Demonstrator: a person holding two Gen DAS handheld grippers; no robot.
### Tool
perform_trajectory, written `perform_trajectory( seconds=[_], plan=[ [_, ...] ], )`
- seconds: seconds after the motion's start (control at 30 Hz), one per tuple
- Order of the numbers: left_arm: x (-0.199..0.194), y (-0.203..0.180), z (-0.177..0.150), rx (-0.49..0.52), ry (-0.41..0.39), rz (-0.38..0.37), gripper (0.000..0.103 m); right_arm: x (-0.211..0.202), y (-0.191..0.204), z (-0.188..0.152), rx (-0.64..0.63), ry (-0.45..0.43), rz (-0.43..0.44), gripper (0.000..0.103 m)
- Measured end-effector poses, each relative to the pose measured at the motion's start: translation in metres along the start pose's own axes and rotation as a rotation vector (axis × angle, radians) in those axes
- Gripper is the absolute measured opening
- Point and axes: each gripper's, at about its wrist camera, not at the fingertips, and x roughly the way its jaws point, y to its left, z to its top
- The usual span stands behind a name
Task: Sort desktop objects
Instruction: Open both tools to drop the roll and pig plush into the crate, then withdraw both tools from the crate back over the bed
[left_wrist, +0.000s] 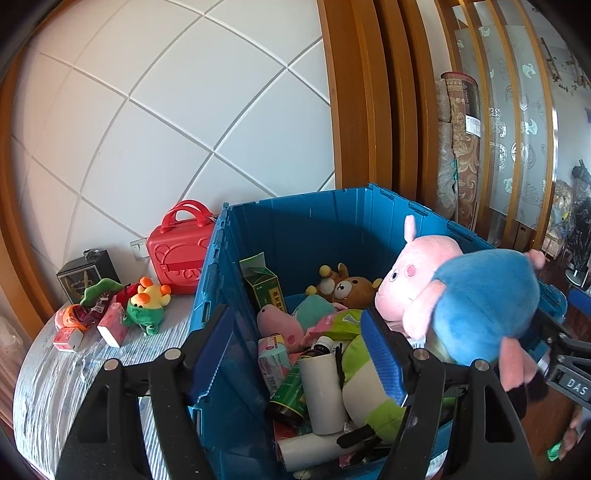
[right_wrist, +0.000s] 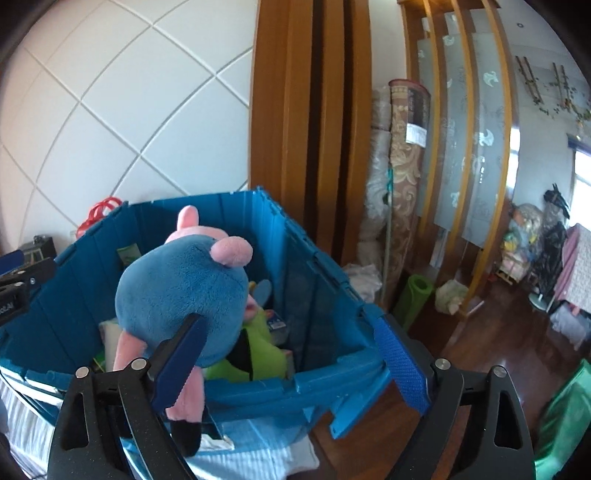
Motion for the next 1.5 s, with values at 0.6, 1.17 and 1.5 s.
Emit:
perform_trajectory(
  seconds=[0.6, 1.17, 1.5],
  plan=[
    [-0.007, 0.027, -0.006, -0.015, 0.003, 0.064, 0.071, 0.034, 0.074, 0.018, -0.047, 0.010, 0.264, 0.098],
    [-0.049, 0.111, -0.019, -0.063, -0.078, 0.000, 0.076, -0.021, 0.135, 0.020, -0.082, -0.021, 0.145, 0.103],
    [-0.073, 0.258, -0.057, -0.126, -0.063, 0.066, 0.077, -0.081, 0.267, 0.015, -0.105, -0.114, 0.192, 0.103]
  ],
)
